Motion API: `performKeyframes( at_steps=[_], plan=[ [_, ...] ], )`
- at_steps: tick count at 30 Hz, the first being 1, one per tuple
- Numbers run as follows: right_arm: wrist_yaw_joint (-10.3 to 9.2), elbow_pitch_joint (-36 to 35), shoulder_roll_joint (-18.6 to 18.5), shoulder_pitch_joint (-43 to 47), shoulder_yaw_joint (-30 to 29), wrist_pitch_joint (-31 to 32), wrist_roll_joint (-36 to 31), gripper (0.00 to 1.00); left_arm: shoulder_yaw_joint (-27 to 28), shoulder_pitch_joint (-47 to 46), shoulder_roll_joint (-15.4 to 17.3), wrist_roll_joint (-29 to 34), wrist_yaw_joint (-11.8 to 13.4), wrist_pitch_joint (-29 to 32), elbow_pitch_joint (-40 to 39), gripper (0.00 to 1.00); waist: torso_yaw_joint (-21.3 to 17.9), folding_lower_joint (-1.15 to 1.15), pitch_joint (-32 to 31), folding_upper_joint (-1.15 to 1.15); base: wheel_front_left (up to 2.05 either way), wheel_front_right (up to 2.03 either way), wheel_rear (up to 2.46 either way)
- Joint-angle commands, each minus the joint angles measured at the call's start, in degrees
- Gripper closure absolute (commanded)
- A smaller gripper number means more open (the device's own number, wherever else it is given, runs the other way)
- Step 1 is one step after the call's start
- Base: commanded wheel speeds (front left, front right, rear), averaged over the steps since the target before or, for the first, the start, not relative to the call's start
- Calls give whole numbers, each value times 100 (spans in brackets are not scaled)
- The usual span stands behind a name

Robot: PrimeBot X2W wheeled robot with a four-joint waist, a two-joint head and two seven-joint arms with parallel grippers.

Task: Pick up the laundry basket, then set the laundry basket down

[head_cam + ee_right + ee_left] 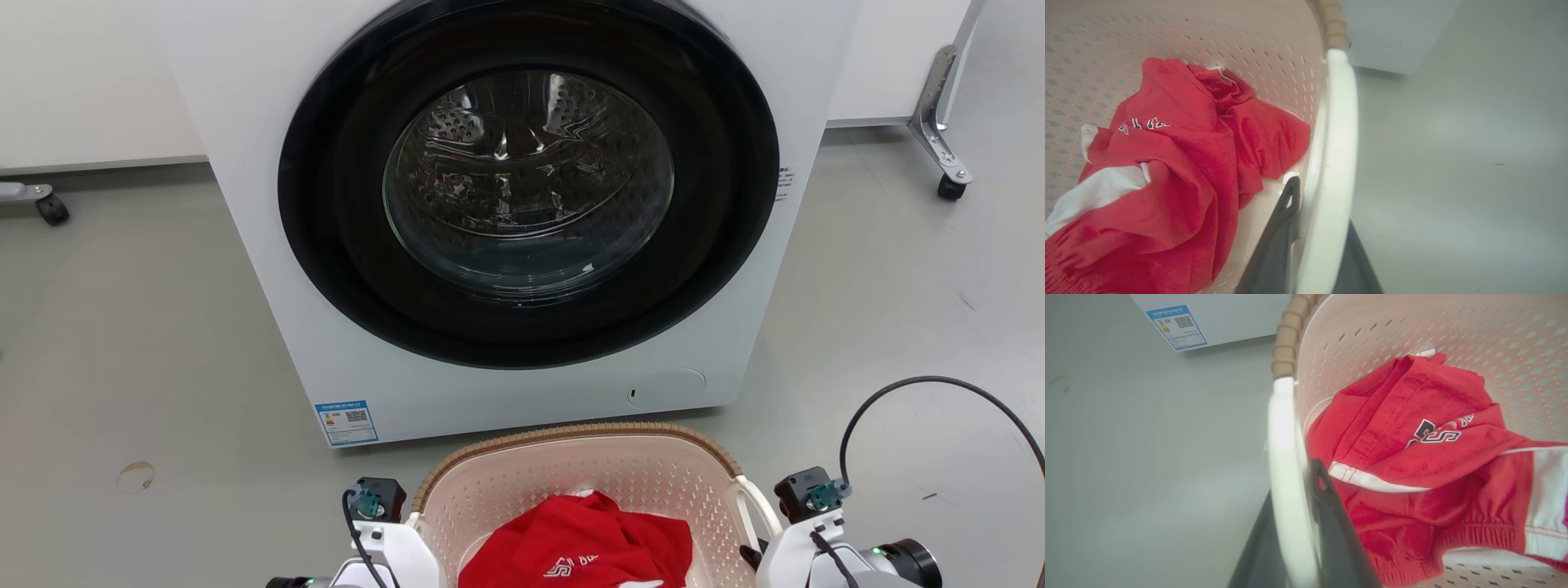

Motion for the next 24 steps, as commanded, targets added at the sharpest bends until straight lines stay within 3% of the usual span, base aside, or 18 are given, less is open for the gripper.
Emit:
performKeyframes(
  at_steps=[1,14,24],
  plan=[
    [35,-21,-181,-239,19,-125,-1,100,32,-122,218,46,-92,-39,38,100,-1,0,17,0,0,0,0],
    [35,79,-181,-366,40,-493,-20,100,58,-330,221,76,78,-240,41,100,46,0,468,0,0,0,0],
    [35,259,-183,-726,50,-1113,-233,100,54,-818,185,217,439,-804,32,100,168,0,1456,0,0,0,0]
  ],
)
